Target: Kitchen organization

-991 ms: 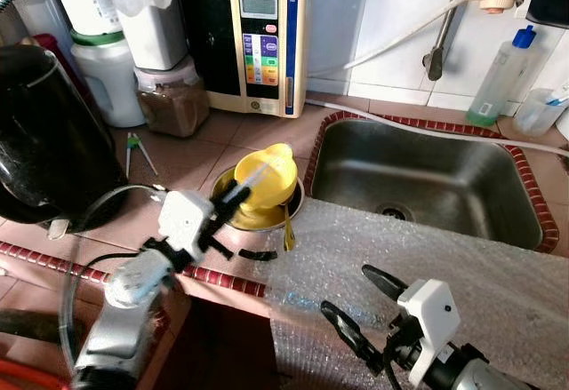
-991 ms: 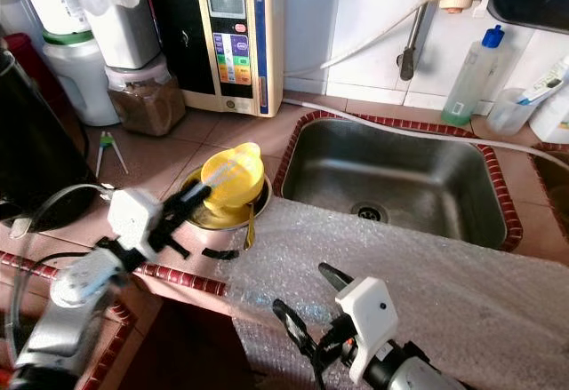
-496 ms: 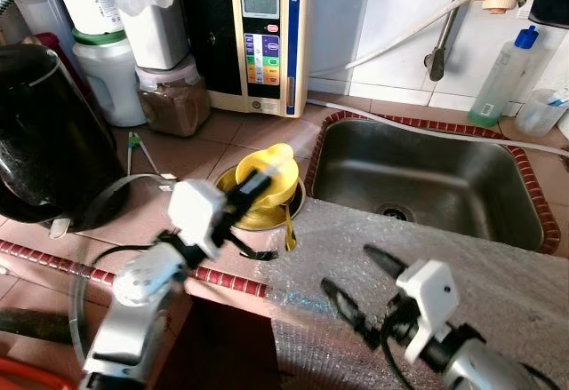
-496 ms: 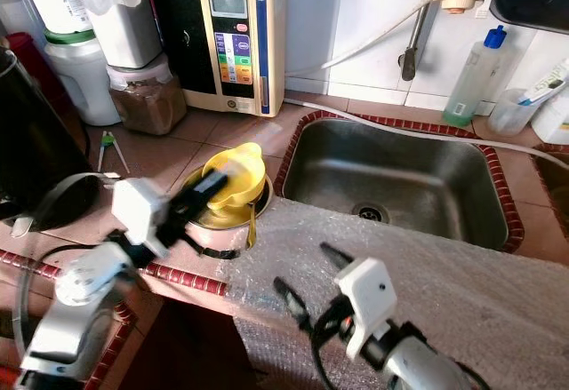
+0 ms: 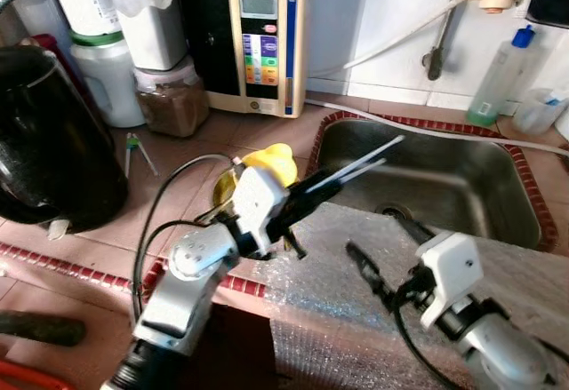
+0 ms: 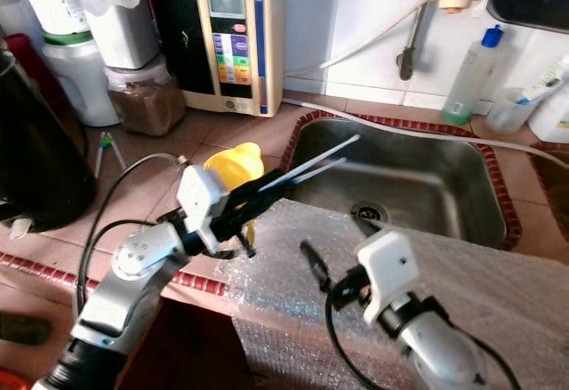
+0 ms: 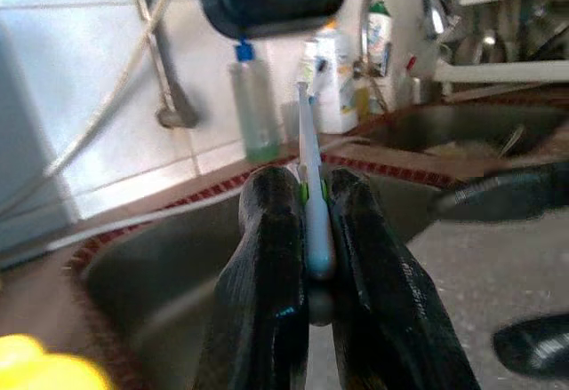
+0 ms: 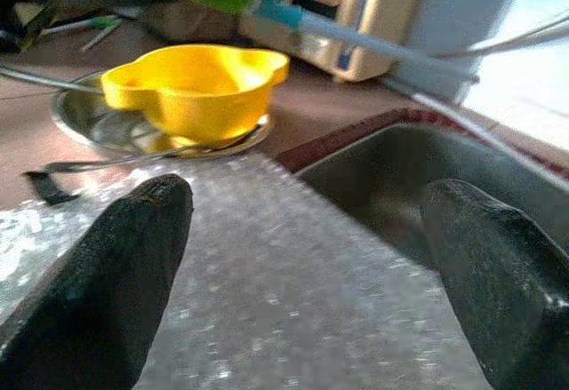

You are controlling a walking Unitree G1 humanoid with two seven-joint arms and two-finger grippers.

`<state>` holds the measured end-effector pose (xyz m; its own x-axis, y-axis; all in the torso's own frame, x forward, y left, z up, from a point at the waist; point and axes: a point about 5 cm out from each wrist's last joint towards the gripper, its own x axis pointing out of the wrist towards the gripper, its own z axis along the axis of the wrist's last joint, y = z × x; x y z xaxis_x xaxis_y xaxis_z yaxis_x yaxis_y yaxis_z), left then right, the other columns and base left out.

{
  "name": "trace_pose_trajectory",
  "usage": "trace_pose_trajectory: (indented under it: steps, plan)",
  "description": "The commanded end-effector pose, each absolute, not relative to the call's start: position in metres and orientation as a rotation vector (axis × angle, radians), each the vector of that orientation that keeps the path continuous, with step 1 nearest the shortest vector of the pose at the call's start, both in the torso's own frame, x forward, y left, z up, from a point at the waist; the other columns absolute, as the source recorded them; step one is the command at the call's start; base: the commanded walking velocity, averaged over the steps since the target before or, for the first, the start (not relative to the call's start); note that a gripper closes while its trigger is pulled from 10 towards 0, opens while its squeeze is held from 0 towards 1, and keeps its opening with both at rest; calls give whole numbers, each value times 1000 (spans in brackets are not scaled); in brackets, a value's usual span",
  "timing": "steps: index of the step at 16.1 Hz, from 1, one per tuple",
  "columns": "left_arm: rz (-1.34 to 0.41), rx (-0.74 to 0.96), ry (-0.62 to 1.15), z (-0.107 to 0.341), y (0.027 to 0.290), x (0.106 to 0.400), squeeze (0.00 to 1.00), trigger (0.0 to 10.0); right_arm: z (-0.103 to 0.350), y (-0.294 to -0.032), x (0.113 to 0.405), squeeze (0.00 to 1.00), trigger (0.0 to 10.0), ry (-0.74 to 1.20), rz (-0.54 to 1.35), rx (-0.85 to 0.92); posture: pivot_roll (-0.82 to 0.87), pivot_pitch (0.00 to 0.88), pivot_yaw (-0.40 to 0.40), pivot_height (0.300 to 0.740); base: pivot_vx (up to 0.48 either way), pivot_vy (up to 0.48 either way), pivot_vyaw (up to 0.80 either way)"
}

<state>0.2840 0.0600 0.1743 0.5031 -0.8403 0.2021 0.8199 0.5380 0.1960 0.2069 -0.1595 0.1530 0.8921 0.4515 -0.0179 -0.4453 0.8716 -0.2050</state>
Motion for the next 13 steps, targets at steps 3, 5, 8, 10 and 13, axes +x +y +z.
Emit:
trace_pose_trajectory:
  steps: [3,5,8,10,13]
  plan:
    - [-1081,164,-244,176,37,296,0,0,170,-165,209,0,10000,-83,434,-331,-106,16,36,740,0,0,0]
    - [-1109,236,-236,173,28,299,0,0,172,-165,210,0,10000,-85,439,-392,-108,15,35,740,0,0,0]
    - [-1137,239,-244,174,19,300,0,0,169,-169,211,0,10000,-63,411,-440,-121,11,39,740,0,0,0]
    - [-1156,248,-247,177,17,301,0,0,167,-177,211,0,10000,-47,383,-454,-124,12,41,740,0,0,0]
    - [-1157,264,-253,182,21,305,0,0,164,-188,214,0,10000,-21,339,-474,-120,19,40,740,0,0,0]
